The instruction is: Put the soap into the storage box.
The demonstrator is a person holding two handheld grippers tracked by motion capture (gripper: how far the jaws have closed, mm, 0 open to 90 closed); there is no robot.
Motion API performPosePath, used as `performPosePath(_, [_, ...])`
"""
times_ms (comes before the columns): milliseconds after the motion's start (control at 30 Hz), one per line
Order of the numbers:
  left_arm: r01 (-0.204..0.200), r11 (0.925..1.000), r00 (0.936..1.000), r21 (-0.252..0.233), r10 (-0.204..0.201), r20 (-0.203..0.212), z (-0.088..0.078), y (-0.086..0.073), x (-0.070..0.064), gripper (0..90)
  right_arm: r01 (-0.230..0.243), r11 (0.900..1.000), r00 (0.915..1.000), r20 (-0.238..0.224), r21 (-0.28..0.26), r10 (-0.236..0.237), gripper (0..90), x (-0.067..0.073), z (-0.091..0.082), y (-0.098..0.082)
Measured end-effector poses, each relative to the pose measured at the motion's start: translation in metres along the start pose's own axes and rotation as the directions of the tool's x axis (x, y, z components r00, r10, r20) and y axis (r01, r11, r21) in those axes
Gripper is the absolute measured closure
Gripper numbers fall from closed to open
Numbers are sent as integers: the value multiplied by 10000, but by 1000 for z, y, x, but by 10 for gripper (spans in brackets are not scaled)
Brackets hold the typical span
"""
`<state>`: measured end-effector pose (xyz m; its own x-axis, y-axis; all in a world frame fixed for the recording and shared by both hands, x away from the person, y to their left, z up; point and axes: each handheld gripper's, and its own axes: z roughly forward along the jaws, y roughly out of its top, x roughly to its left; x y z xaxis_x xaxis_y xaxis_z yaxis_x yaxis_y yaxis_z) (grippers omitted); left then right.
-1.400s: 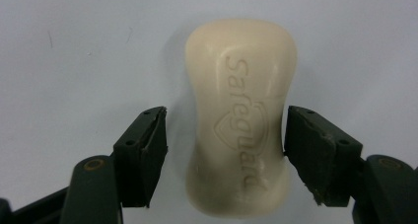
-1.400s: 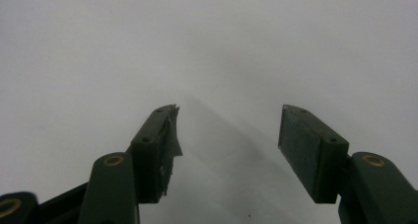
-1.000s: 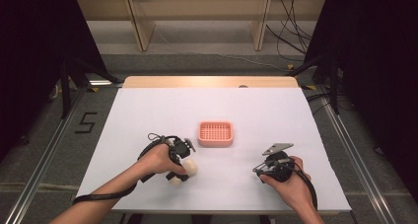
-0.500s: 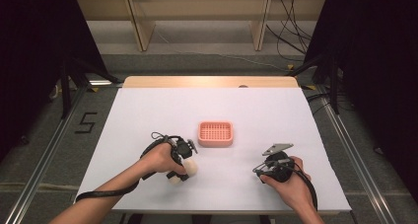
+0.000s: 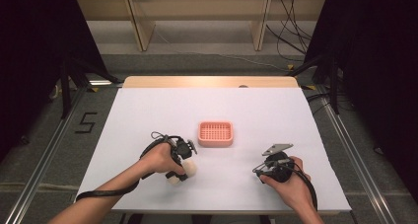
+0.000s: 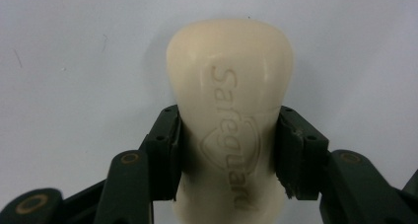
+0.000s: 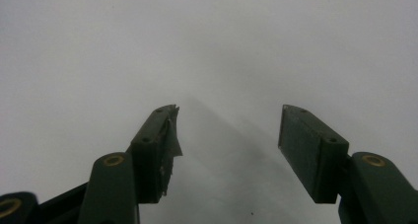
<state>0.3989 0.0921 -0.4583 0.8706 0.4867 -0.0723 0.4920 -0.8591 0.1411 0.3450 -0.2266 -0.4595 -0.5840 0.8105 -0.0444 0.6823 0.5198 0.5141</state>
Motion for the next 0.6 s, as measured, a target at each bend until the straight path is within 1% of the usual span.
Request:
performPosePath(133, [-3, 10000, 10000, 38, 3, 30, 0, 0, 0, 490, -49, 10000, 10000, -26, 28, 49, 408, 0, 0, 0])
performPosePath(167, [66, 10000, 10000, 28, -66, 45, 0, 0, -1, 491, 11, 10000, 10000, -3, 7, -11, 408, 0, 0, 0])
performPosePath(233, [5, 10000, 10000, 79, -5, 47, 0, 0, -1, 491, -11, 10000, 10000, 7, -7, 11, 408, 0, 0, 0])
performPosePath(433, [4, 10000, 10000, 63, -4, 39, -1, 0, -1, 492, 4, 10000, 10000, -4, 8, -4, 408, 0, 0, 0])
performPosePath(467, [66, 10000, 10000, 49, -66, 53, -1, -1, -2, 492, -9, 10000, 10000, -3, 2, 9, 408, 0, 0, 0])
performPosePath(500, [-93, 9999, 10000, 102, 93, 22, -2, 0, -1, 492, -12, 10000, 10000, -2, 4, 12, 408, 0, 0, 0])
performPosePath(533, [-164, 9998, 9999, 83, 164, -7, -3, -1, -1, 492, -14, 10000, 10000, 3, 2, 14, 408, 0, 0, 0])
performPosePath(600, [-203, 9998, 9998, 76, 203, 4, -3, -1, -2, 492, -22, 10000, 10000, 5, 2, 22, 408, 0, 0, 0])
